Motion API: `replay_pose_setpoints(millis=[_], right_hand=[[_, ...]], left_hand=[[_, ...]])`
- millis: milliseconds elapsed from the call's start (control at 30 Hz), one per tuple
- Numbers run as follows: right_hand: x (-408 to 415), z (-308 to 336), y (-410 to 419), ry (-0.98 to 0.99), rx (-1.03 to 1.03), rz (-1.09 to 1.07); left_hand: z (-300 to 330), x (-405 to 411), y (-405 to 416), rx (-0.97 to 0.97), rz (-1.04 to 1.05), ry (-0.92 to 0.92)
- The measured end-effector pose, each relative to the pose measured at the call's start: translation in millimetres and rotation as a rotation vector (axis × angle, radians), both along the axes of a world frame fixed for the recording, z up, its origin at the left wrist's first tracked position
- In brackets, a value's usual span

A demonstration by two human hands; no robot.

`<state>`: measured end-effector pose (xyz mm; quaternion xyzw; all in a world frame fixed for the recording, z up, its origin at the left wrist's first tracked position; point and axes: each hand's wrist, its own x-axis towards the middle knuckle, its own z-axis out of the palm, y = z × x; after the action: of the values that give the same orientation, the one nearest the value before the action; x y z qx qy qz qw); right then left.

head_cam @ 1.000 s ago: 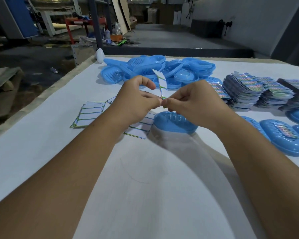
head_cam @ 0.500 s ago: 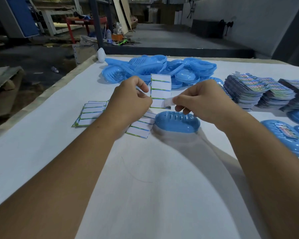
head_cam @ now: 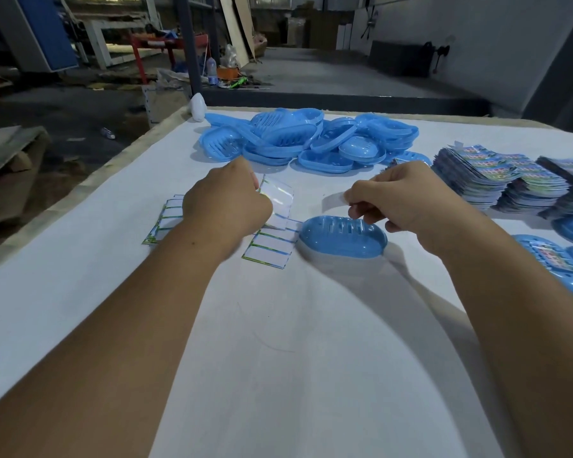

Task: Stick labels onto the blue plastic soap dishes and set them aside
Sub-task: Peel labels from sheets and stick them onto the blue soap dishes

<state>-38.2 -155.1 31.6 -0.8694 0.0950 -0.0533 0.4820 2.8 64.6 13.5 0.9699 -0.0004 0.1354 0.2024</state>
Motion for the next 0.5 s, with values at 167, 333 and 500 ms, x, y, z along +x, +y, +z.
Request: replay_pose_setpoints(millis=[167, 333, 500], right_hand=[[-1, 0, 2, 0.001, 0.002, -0.016], [-2, -1, 5, 0.002, 0.014, -0.002], [-3, -2, 8, -0.039, -0.018, 0.004]], left_hand=[[1, 3, 9, 0.191, 0.031, 0.093], [2, 1, 14, 0.328, 0.041, 0.073], [7, -5, -3, -0.155, -0.119, 0.001]])
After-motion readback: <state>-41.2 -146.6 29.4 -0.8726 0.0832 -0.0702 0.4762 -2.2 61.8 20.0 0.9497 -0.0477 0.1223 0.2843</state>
